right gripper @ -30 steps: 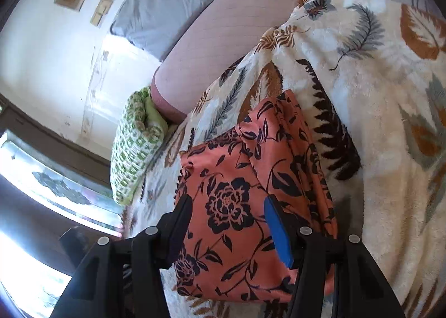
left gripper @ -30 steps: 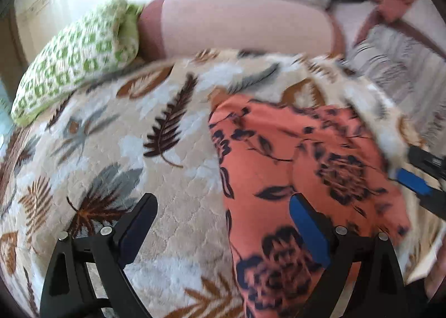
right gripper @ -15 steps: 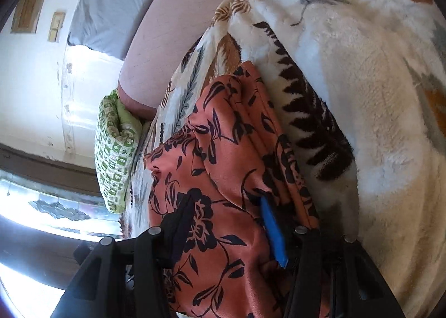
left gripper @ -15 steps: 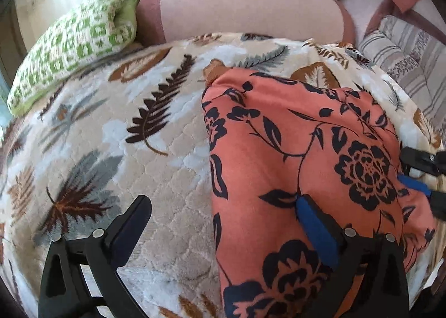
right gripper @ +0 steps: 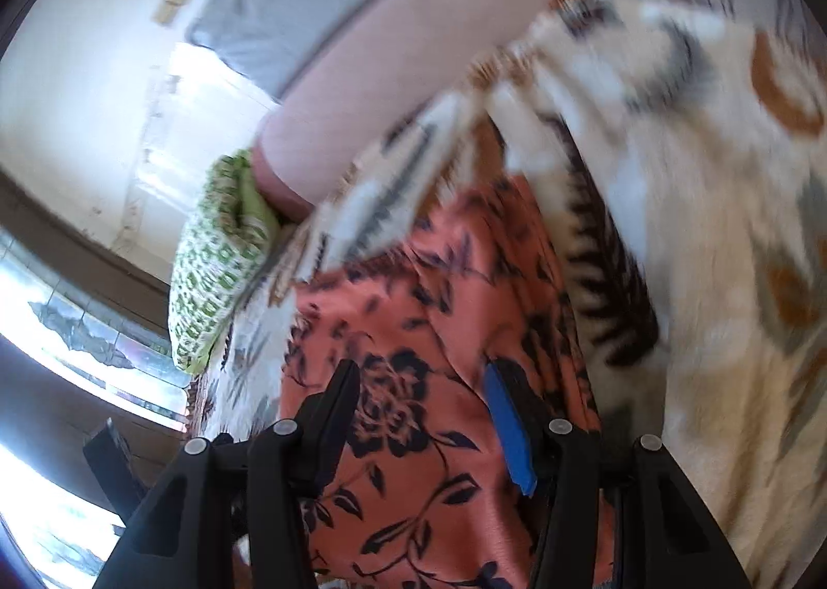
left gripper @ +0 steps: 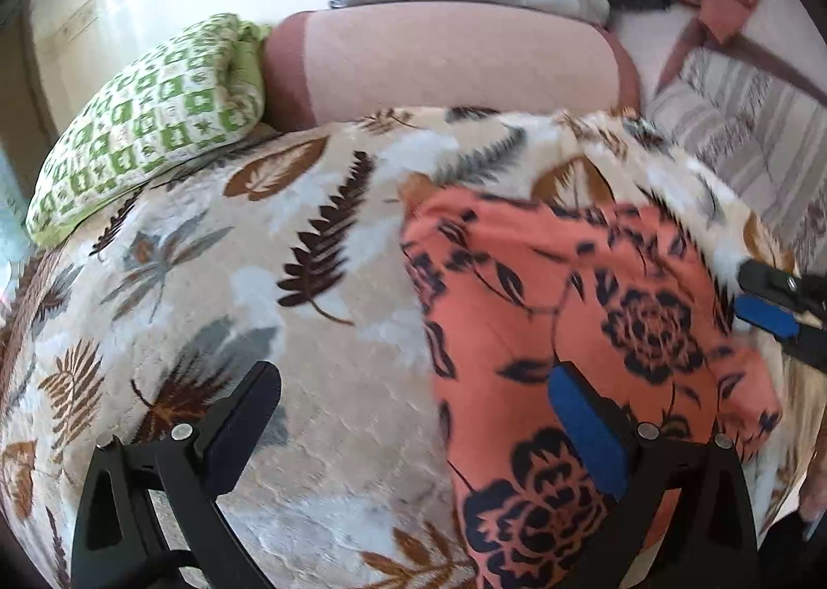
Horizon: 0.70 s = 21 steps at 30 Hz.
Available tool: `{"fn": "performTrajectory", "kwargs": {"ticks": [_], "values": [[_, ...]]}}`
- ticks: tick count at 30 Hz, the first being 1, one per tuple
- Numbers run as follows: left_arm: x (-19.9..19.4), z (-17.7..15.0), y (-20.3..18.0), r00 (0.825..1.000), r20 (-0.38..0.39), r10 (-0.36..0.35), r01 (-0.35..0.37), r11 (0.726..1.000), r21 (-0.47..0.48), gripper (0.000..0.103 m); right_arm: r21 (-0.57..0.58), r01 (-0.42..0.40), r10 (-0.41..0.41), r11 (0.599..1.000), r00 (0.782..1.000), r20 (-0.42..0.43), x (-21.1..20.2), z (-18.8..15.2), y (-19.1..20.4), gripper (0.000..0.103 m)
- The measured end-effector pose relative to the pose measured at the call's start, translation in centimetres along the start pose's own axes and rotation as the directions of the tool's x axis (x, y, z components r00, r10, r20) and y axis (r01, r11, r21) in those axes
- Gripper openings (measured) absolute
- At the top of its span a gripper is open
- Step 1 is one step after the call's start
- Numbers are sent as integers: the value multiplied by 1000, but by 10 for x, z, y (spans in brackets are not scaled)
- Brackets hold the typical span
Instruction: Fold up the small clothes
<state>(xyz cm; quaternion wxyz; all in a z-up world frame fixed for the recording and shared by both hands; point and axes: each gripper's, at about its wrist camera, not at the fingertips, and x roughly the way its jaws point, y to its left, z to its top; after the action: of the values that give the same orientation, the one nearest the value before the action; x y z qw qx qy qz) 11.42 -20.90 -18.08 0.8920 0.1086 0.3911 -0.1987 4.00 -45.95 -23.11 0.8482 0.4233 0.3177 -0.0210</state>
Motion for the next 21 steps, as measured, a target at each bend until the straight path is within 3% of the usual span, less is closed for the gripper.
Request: {"fn": "performTrajectory", "kwargs": {"ticks": [3, 5, 7, 10, 12, 14, 16, 18, 21], "values": [[21, 0, 0, 997, -77, -19, 20, 1000, 8, 103, -14, -13, 13, 1000, 1000, 5, 1, 0, 5, 55], [44, -7, -7, 984, -169, -53, 58, 998, 26, 103, 17, 3, -2, 1000, 998, -56, 15, -1, 0, 56], [48, -10, -5, 983, -158, -98, 97, 995, -14, 103, 38, 61, -55, 997, 987, -149, 38, -5, -6, 58], [46, -3, -4, 976, -180, -124, 121, 992, -26, 103, 25, 46, -42, 999, 990, -137, 36, -2, -5, 59], [36, 1, -3, 988, -132, -82, 82, 997, -6, 103, 59, 16, -9, 998, 993, -117, 30, 1, -10, 59], [27, 6, 0, 991, -93, -94, 94, 996, -6, 103, 88, -11, 18, 996, 996, -82, 22, 6, -16, 59], [28, 11, 1, 985, -110, -130, 130, 992, -8, 103, 93, -23, 27, 995, 999, -35, 13, 13, -18, 61], [35, 14, 2, 981, -139, -134, 135, 991, 1, 103, 97, -29, 29, 995, 1000, 9, 3, 20, -25, 73], [47, 19, -2, 978, -177, -114, 123, 992, 40, 103, 119, -32, 30, 992, 999, 22, -3, 29, -36, 75]]}}
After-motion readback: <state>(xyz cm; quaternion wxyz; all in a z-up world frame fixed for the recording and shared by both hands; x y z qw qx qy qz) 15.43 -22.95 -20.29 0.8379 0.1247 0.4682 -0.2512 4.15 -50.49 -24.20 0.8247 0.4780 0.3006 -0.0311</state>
